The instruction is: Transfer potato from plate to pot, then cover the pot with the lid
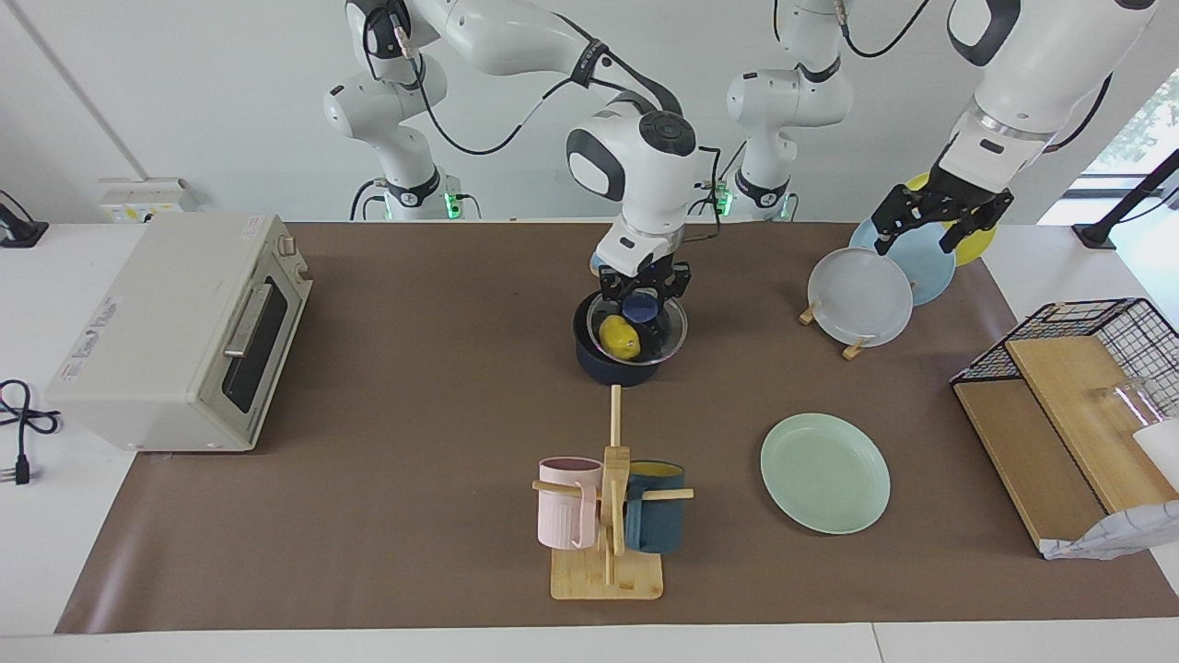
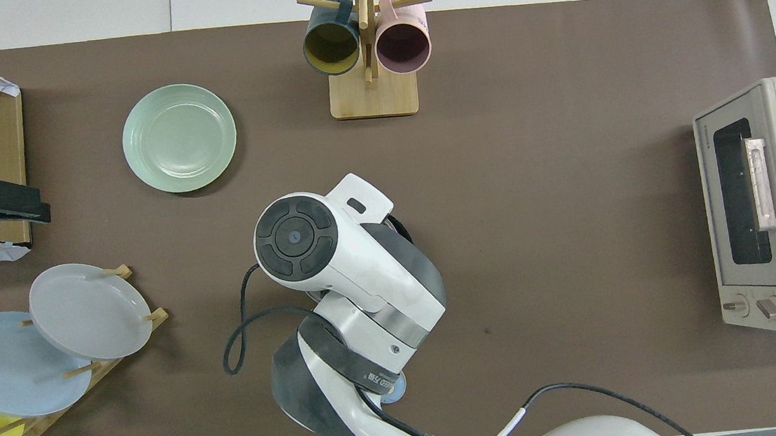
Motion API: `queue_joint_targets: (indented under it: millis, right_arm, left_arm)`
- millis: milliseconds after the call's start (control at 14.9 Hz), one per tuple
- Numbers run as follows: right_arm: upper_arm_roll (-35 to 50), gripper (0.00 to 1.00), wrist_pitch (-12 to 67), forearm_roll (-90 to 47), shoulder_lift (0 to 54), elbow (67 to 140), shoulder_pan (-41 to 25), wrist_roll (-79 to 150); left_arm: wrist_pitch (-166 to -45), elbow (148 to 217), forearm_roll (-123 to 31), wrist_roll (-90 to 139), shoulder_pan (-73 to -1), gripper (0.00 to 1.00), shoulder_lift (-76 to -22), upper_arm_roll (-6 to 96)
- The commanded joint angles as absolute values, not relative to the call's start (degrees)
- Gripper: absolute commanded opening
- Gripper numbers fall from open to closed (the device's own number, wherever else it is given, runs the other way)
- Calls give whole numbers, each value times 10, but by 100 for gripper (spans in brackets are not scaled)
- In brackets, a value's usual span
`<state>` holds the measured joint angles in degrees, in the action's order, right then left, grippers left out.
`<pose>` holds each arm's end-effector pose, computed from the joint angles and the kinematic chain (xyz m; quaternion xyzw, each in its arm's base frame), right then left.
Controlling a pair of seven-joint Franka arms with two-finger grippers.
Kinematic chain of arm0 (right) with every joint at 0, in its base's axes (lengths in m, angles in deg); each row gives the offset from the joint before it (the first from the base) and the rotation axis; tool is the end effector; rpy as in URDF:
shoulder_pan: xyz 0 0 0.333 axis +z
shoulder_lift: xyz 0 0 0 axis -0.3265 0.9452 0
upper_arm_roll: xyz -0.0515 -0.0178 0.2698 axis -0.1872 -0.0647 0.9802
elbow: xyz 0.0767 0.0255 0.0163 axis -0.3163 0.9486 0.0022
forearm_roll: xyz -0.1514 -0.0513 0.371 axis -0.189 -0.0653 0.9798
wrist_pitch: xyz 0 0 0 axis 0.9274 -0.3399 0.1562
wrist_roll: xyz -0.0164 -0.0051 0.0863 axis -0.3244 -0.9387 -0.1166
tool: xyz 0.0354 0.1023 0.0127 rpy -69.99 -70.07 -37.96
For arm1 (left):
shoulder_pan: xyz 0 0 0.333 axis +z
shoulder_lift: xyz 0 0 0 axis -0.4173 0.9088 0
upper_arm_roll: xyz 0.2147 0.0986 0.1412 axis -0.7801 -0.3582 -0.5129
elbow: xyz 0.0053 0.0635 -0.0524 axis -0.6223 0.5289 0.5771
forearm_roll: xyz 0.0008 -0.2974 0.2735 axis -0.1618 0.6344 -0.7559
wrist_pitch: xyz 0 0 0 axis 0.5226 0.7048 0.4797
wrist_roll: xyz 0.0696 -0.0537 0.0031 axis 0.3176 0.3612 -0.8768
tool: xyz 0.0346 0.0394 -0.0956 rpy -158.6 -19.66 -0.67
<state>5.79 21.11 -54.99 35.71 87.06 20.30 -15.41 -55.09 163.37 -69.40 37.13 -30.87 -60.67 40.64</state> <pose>0.4877 0.4647 0.3746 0.9998 0.0162 0.0008 0.0071 0.5531 -0.0475 0.5932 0.9998 -0.0137 -0.0063 0.0146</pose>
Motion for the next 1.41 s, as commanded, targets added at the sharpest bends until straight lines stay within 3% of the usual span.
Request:
queue_joint_targets:
  millis: [0,202,1345]
  right_arm:
    - [59,0,206,-557,353,876,200,-163]
    - [59,0,188,-557,351,877,201,-163]
    - [59,0,188,-549,329,915,196,-173]
  left_arm:
    - [-546,1645,-702,373,-300,100,-604,414]
    - [-584,1687,-702,372,-299,100,-621,419]
    - [-565,1677,-705,372,-279,100,-620,445]
